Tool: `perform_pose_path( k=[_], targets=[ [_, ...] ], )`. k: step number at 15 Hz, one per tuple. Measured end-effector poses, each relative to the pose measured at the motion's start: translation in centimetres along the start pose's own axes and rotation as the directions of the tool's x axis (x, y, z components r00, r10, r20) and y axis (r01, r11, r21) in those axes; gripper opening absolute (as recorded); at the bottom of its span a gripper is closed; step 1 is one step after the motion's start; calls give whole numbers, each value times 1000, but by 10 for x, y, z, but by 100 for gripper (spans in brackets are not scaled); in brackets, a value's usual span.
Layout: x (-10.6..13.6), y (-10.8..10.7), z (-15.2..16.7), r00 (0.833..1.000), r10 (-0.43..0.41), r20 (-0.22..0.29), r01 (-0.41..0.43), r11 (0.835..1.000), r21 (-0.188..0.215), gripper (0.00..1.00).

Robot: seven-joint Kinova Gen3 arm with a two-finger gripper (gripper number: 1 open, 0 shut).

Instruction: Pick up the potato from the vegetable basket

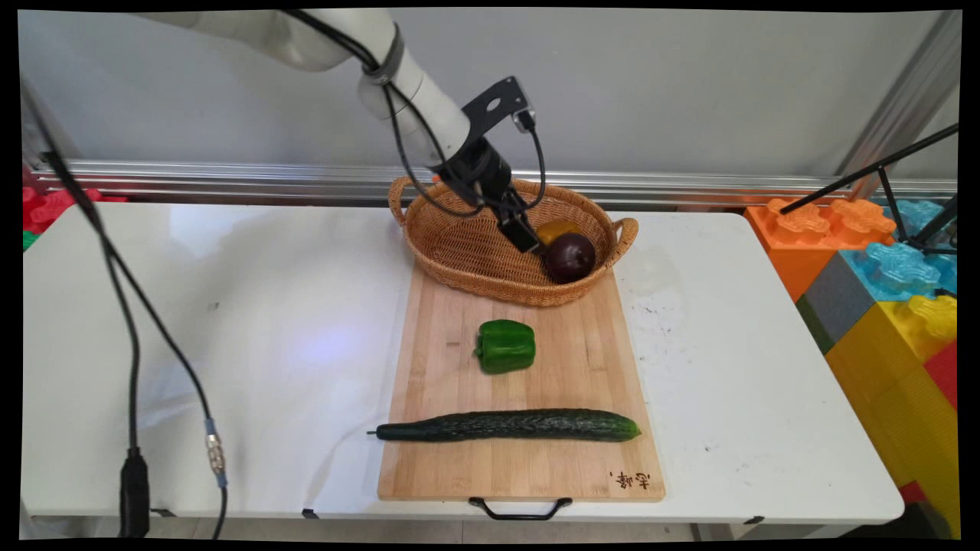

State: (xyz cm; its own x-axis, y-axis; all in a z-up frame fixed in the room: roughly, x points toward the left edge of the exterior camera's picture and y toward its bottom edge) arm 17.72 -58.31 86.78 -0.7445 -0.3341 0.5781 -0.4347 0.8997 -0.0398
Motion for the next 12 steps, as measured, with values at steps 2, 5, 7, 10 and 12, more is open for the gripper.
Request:
perform_pose_path(
  k=[2, 5, 7, 10, 12],
  targets=[
    [3, -23, 12, 1000, 5, 20, -5, 1000, 9, 100],
    [4, -51, 30, 998, 33, 62, -34, 999, 21, 100],
    [3, -66, 41, 995, 48, 86, -50, 999, 22, 100],
    [3, -80, 60, 994, 49, 102, -50, 999, 5, 100],
    [4, -86, 71, 994, 41, 103, -40, 999, -12, 100]
  ],
)
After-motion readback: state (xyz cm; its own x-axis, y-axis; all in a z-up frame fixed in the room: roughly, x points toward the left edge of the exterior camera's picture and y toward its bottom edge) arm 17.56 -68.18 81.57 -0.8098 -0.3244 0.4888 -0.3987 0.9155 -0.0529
